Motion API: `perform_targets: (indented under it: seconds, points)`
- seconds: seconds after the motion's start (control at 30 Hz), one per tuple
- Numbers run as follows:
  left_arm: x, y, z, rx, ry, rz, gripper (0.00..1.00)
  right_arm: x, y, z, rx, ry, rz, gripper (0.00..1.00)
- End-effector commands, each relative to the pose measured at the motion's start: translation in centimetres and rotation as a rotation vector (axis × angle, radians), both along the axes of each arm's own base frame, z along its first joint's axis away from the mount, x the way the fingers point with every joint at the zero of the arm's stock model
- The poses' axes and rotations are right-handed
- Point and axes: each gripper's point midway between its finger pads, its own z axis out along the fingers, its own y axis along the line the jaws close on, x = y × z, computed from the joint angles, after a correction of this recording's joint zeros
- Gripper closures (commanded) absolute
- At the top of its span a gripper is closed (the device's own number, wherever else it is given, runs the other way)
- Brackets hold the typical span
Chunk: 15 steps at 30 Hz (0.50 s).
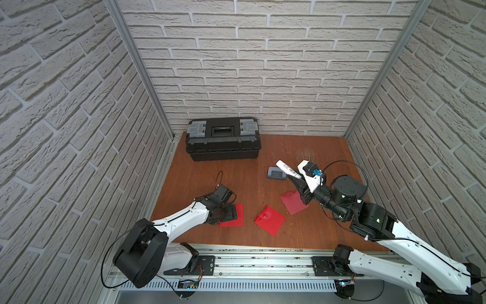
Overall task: Seal the envelope with a glue stick
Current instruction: Adjust the envelope at the center of the board.
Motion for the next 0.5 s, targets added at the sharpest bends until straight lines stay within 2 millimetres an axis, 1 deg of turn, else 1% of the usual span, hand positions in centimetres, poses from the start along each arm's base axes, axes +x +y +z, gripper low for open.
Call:
perform_targets:
  seconds: [0.0, 0.13, 0.23, 0.3, 0.37, 0.47]
  points:
    - [-0.6, -0.3, -0.6, 0.033, -0.001, 0.023, 0.2, 0.3, -0.1, 0.8, 0.045, -0.005, -0.022, 0.97]
    - [-1.5, 1.8, -0.6, 0.133, -0.033, 0.082, 0.22, 0.5, 0.3, 0.5, 0.044, 0.028, -0.02, 0.97]
    - [-2.2, 2.7, -0.6, 0.144, -0.046, 0.117, 0.23, 0.5, 0.7, 0.3, 0.043, 0.037, -0.006, 0.97]
    - [-2.6, 3.0, -0.6, 0.137, -0.05, 0.134, 0.26, 0.5, 0.8, 0.2, 0.044, 0.04, -0.004, 0.97]
    - [-2.9, 3.1, -0.6, 0.126, -0.055, 0.143, 0.31, 0.6, 1.0, 0.1, 0.048, 0.045, -0.003, 0.97]
    - [-3.0, 2.7, -0.8, 0.089, -0.063, 0.144, 0.42, 0.7, 1.2, 0.0, 0.053, 0.049, 0.003, 0.97]
